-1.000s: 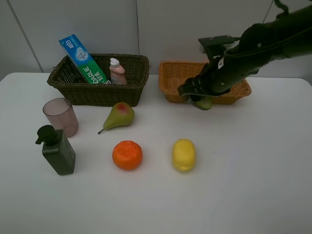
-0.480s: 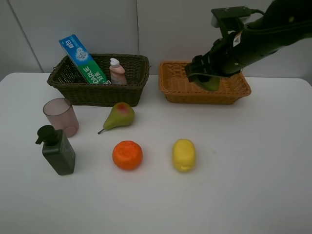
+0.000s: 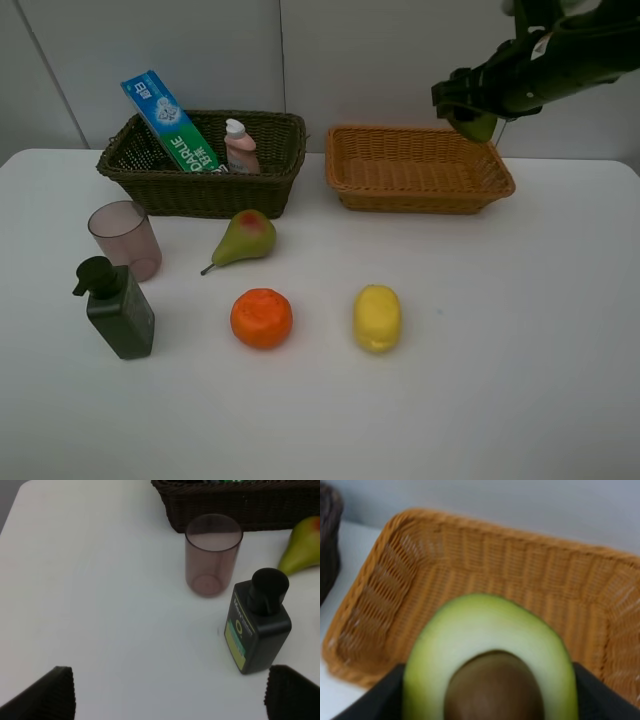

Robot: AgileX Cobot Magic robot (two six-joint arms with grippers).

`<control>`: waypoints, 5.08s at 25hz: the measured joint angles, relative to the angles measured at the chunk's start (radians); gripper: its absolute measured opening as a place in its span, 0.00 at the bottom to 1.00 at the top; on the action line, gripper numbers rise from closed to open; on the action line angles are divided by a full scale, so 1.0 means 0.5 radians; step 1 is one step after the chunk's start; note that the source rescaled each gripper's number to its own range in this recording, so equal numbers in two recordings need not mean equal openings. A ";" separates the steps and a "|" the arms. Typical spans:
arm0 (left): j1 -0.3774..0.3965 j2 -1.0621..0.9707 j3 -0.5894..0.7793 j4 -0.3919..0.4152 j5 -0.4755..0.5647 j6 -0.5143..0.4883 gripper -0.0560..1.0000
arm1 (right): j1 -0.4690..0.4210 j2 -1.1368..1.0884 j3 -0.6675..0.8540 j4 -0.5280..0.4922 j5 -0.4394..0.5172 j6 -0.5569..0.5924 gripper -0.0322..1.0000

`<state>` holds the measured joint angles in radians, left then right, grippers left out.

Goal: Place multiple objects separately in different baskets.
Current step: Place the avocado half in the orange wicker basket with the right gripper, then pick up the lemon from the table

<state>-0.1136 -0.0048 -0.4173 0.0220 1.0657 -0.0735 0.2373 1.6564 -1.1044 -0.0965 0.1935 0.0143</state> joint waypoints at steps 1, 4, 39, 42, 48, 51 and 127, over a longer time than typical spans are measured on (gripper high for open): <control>0.000 0.000 0.000 0.000 0.000 0.000 1.00 | 0.000 0.000 0.000 0.000 0.000 0.000 0.44; 0.000 0.000 0.000 0.000 0.000 0.000 1.00 | -0.075 0.102 0.000 0.002 -0.157 0.000 0.44; 0.000 0.000 0.000 0.000 0.000 0.000 1.00 | -0.190 0.905 -0.716 0.057 0.128 0.000 0.44; 0.000 0.000 0.000 0.000 0.000 0.000 1.00 | -0.190 0.905 -0.716 0.057 0.139 0.000 0.44; 0.000 0.000 0.000 0.000 0.000 0.000 1.00 | -0.190 0.905 -0.716 0.057 0.162 0.000 0.44; 0.000 0.000 0.000 0.000 0.000 0.000 1.00 | -0.190 0.905 -0.716 0.057 0.170 0.000 0.44; 0.000 0.000 0.000 0.000 0.000 0.000 1.00 | 0.594 -0.006 0.267 0.308 0.656 0.610 1.00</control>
<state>-0.1136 -0.0048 -0.4173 0.0220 1.0657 -0.0735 0.5341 1.6534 -0.9710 0.0576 0.5216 0.3193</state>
